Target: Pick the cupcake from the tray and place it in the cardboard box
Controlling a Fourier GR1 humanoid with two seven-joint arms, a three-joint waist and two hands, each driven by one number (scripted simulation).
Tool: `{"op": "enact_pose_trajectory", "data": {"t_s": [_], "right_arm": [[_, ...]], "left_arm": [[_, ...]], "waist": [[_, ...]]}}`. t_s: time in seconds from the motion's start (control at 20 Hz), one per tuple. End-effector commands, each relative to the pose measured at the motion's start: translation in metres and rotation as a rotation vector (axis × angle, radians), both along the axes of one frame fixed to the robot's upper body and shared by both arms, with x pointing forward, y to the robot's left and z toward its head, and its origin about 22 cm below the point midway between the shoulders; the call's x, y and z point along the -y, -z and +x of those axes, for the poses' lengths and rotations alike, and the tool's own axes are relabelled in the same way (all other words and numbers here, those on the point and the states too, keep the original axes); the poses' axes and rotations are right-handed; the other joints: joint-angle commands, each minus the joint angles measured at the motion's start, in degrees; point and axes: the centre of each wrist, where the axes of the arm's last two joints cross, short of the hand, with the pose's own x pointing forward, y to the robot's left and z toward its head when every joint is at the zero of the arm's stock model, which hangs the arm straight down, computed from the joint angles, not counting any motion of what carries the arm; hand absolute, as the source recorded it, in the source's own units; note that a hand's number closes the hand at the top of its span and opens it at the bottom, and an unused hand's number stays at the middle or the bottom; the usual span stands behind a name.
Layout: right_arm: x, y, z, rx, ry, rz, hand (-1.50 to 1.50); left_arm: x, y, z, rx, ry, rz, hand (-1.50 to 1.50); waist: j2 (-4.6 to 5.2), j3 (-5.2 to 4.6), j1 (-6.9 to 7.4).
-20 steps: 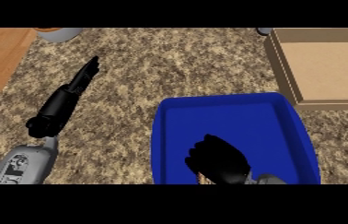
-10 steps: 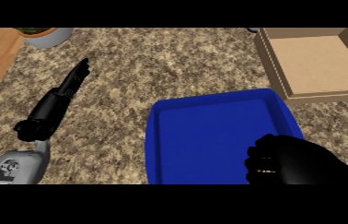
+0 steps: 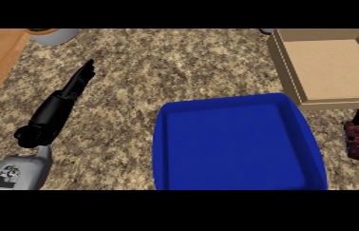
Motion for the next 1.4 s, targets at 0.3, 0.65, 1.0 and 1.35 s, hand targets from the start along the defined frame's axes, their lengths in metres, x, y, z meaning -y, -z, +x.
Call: {"op": "enact_pose_trajectory", "data": {"t_s": [0.3,0.65,1.0,1.35], "right_arm": [[0.098,-0.057,0.054,-0.076,0.276,0.148,1.50],[0.103,-0.030,0.078,-0.127,0.350,-0.189,1.50],[0.116,-0.032,0.089,-0.286,0.342,-0.363,1.50],[0.126,-0.015,0.091,-0.414,0.307,-0.532,-1.50]], "left_arm": [[0.018,-0.011,0.023,0.018,0.072,0.013,0.00],[0.023,0.000,0.018,0.022,0.085,-0.004,0.00],[0.034,-0.001,0.023,0.014,0.120,0.001,0.00],[0.036,-0.016,0.025,0.036,0.150,0.001,0.00]], "waist": [[0.92,-0.02,4.07],[1.44,0.02,5.60],[1.84,0.07,6.69],[2.08,0.18,7.86]]}}
